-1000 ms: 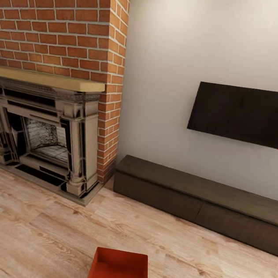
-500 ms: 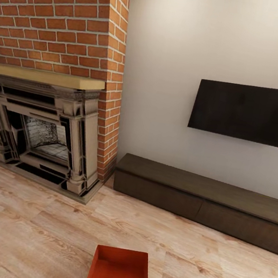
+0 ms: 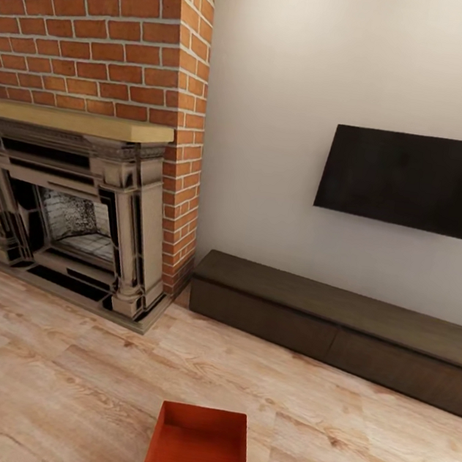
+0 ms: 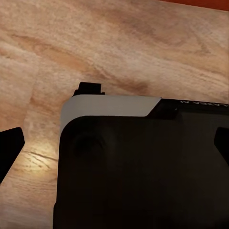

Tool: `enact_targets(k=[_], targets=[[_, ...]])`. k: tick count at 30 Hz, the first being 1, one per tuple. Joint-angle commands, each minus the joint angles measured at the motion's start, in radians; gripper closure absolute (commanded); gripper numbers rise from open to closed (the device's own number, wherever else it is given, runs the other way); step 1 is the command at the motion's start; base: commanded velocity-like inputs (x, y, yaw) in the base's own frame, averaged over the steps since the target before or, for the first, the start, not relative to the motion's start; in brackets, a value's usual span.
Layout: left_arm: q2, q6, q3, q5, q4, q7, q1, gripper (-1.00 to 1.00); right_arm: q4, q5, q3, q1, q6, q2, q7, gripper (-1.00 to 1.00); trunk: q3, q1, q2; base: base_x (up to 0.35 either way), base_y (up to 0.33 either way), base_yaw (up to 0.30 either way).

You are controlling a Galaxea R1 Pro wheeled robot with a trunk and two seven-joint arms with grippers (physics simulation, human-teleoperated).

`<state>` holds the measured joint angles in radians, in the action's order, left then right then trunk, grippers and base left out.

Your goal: Move the two storage containers from the living room to the garage. In the garage, place one container on the floor and stack the other container on top of it (either order is fine).

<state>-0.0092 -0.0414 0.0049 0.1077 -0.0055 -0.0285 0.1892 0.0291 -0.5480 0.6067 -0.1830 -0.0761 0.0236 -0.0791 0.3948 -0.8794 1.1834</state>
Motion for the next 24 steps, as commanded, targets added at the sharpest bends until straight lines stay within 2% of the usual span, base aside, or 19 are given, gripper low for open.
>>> enact_targets(k=[1, 24], targets=[[0.0, -0.003, 0.0, 0.01, 0.001, -0.003, 0.001, -1.0, 0.003, -0.009, 0.008, -0.001, -0.005, 0.001, -0.001, -1.0, 0.003, 0.0, 0.001, 0.0, 0.0, 0.0], [0.0, -0.003, -0.002, 0.003, -0.001, -0.002, 0.001, -1.0, 0.003, -0.006, 0.01, -0.001, -0.008, -0.006, -0.001, -1.0, 0.04, 0.0, 0.001, 0.0, 0.0, 0.0]])
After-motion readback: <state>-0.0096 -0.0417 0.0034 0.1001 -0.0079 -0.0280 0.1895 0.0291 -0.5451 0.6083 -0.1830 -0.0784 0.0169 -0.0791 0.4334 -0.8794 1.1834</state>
